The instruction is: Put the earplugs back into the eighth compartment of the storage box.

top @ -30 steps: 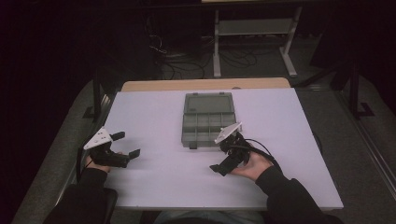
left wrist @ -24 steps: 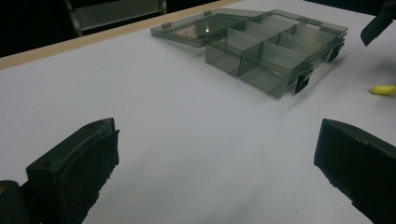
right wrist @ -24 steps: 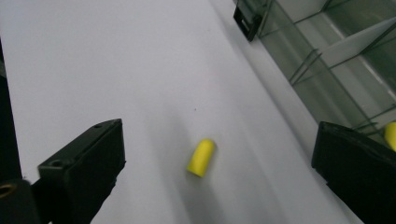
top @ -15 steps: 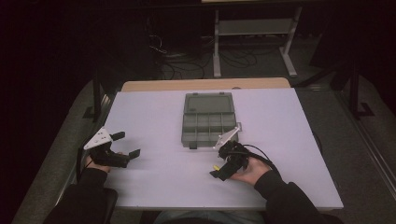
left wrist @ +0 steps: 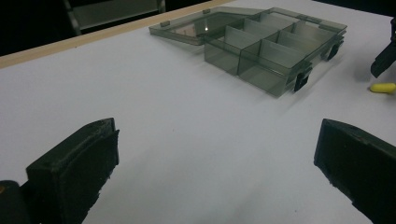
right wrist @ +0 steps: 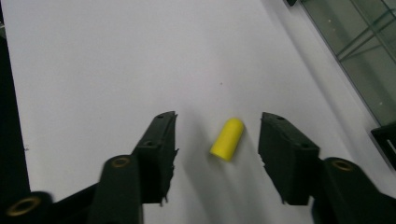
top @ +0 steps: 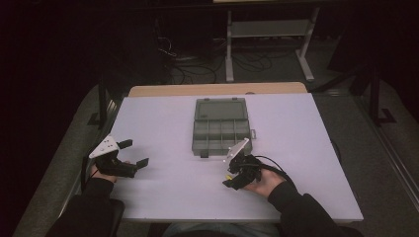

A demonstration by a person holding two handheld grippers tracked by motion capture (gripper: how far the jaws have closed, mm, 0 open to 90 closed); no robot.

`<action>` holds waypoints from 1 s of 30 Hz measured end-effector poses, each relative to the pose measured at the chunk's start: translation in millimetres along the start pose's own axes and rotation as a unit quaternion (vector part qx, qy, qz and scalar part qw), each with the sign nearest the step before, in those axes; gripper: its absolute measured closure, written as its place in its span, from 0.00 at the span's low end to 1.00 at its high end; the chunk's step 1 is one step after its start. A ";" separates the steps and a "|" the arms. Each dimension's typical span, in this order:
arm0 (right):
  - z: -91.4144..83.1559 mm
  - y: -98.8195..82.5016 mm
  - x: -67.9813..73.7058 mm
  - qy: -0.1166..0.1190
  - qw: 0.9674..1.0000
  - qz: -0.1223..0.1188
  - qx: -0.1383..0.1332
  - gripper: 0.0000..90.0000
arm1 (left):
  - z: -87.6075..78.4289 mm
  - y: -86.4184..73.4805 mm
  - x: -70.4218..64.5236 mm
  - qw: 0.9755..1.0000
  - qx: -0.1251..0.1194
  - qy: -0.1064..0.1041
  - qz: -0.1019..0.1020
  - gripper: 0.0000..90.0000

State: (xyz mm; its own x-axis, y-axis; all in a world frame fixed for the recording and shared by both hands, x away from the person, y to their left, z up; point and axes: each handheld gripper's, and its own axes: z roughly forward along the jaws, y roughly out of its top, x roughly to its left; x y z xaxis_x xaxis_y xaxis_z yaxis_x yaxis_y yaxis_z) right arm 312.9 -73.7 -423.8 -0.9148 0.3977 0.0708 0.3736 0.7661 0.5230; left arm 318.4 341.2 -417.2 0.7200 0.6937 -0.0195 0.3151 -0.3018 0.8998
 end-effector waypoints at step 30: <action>-15.3 3.0 -5.0 -0.005 1.000 0.011 -0.021 0.89 | 0.1 0.1 0.0 1.000 0.000 0.000 0.001 0.00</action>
State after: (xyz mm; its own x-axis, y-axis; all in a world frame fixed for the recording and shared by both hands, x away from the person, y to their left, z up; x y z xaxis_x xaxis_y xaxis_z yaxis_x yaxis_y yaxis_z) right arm 316.3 -81.2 -409.6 -0.9047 0.4194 0.0746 0.3868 0.7355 0.5563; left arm 318.5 341.1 -417.2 0.7206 0.6931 -0.0187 0.3141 -0.3022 0.9000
